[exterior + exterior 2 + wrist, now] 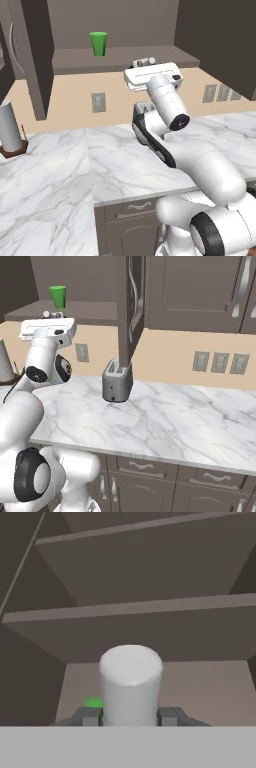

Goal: Open the cabinet directly in front. Then move the liquor and the cup to the dining counter with the candle on it.

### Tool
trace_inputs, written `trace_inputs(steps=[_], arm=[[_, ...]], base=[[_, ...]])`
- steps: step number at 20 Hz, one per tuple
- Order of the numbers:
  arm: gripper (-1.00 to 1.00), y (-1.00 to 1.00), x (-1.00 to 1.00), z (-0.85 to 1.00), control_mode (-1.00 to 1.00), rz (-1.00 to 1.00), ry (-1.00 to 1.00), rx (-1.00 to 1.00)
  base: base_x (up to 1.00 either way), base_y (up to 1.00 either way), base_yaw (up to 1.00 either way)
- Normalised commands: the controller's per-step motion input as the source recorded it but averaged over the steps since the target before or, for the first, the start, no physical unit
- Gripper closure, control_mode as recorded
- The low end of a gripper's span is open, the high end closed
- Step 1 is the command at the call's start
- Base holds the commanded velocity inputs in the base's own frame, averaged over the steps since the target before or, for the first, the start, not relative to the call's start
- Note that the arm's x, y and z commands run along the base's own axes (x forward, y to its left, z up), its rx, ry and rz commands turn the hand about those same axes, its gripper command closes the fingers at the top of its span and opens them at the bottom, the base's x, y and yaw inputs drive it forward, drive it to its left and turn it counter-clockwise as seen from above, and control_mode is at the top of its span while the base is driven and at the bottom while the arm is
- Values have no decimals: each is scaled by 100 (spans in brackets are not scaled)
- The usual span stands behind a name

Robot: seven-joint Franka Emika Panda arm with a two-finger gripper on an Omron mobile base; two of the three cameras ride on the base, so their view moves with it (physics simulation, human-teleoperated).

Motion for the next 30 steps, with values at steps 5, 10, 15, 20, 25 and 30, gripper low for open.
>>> trace_inputs(steps=[5, 10, 15, 20, 25, 30], arm=[[100, 0, -100, -10, -100, 0, 0, -6], [100, -7, -100, -1, -100, 0, 0, -6], [100, -30, -100, 0, -100, 0, 0, -1], [100, -31, -100, -1, -100, 0, 0, 0], [100, -33, -100, -1, -100, 0, 0, 0], [100, -19, -100, 0, -100, 0, 6, 0]], base=[[0, 0, 0], [0, 0, 0], [0, 0, 0], [0, 0, 0], [0, 0, 0], [0, 0, 0]])
